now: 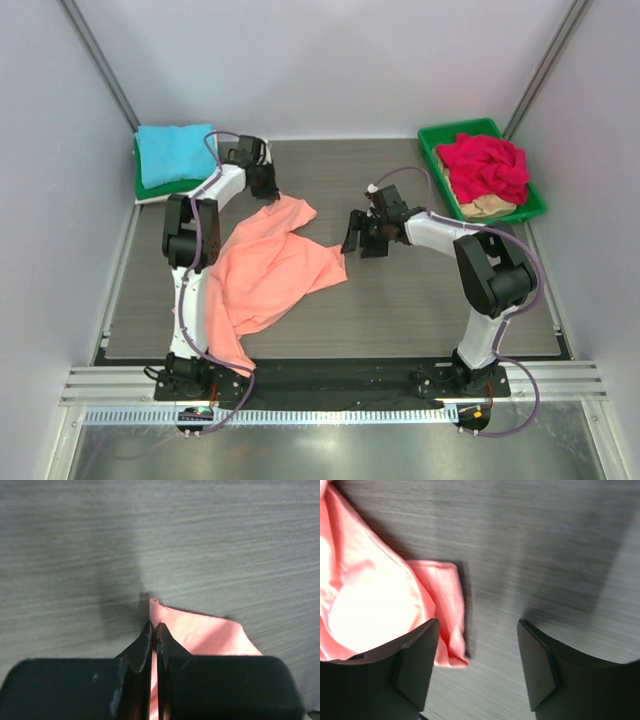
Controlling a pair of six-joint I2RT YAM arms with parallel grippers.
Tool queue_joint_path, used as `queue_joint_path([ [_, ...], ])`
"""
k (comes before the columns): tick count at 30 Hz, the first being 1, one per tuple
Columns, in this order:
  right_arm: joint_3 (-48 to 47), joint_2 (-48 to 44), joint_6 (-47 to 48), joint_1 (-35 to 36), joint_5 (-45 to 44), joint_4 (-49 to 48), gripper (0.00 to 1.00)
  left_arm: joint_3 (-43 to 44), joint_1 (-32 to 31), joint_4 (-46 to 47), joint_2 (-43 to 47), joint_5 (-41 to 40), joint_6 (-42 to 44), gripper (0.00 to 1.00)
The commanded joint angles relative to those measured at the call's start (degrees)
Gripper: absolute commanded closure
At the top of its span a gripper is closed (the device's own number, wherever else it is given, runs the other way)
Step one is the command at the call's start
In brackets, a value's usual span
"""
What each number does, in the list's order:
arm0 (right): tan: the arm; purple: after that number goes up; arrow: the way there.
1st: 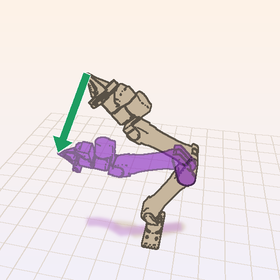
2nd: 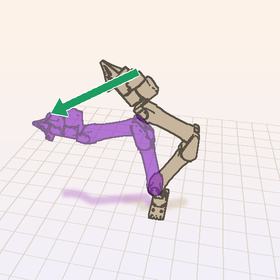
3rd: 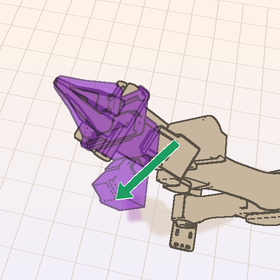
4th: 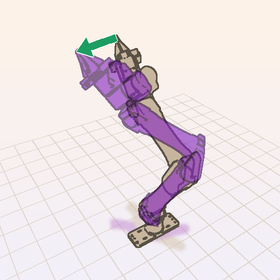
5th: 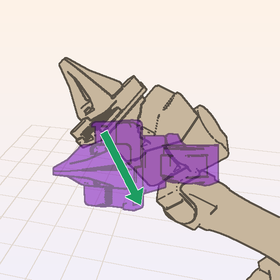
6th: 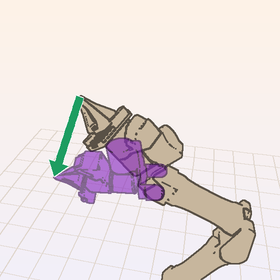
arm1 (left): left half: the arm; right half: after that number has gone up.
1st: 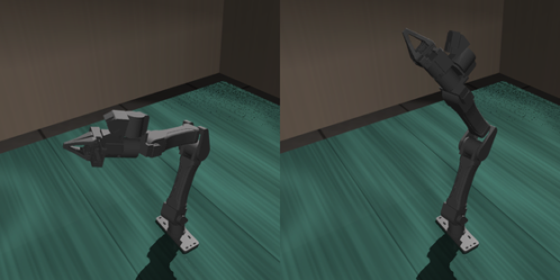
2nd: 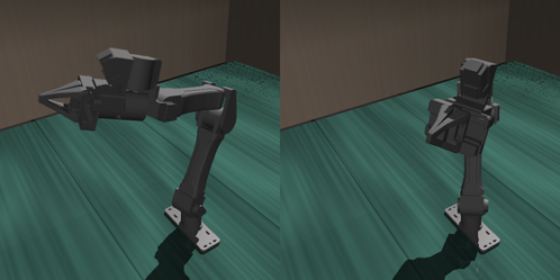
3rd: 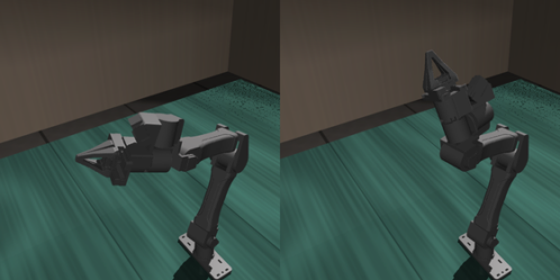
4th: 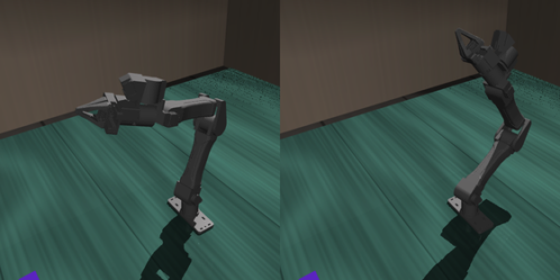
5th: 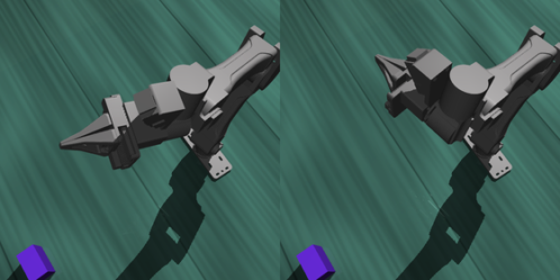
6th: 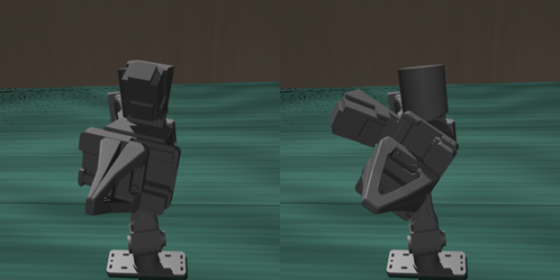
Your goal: Fold and stack the t-shirts
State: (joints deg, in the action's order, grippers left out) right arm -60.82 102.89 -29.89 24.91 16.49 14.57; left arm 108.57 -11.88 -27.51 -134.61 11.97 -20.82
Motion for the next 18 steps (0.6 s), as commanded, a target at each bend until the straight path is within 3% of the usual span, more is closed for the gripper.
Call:
queue_joint_path([
  [1, -3.9, 4.2, -0.9, 2.5, -1.1, -1.0, 0.32, -3.4, -0.1, 0.7, 3.7, 1.3, -0.9, 1.00],
  [6, -6.9, 9.1, -2.2, 5.1, -3.9, -1.0, 0.41, -5.6, -0.1, 1.8, 6.0, 1.9, -1.6, 1.00],
  [8, -8.0, 10.6, -2.5, 5.8, -4.9, -1.0, 0.51, -6.3, -0.1, 2.3, 6.7, 1.9, -1.9, 1.00],
  [9, -8.2, 11.9, -2.7, 5.9, -5.8, -0.9, 0.56, -6.5, -0.1, 2.5, 7.4, 2.0, -1.9, 1.00],
  [10, -8.4, 12.4, -2.9, 5.9, -6.1, -0.8, 0.71, -7.1, -0.1, 2.5, 7.9, 2.1, -1.9, 1.00],
  [12, -8.2, 13.3, -3.2, 5.9, -7.3, -0.8, 0.84, -7.6, 0.1, 2.4, 9.6, 2.0, -2.1, 1.00],
  [13, -7.7, 13.3, -3.2, 5.9, -7.8, -0.9, 0.97, -8.5, 0.2, 2.5, 10.8, 2.2, -2.4, 1.00],
  [18, -6.5, 7.2, -2.6, 4.5, -10.1, 0.8, 0.99, -12.8, 0.5, 1.4, 22.6, 0.4, -2.6, 1.00],
])
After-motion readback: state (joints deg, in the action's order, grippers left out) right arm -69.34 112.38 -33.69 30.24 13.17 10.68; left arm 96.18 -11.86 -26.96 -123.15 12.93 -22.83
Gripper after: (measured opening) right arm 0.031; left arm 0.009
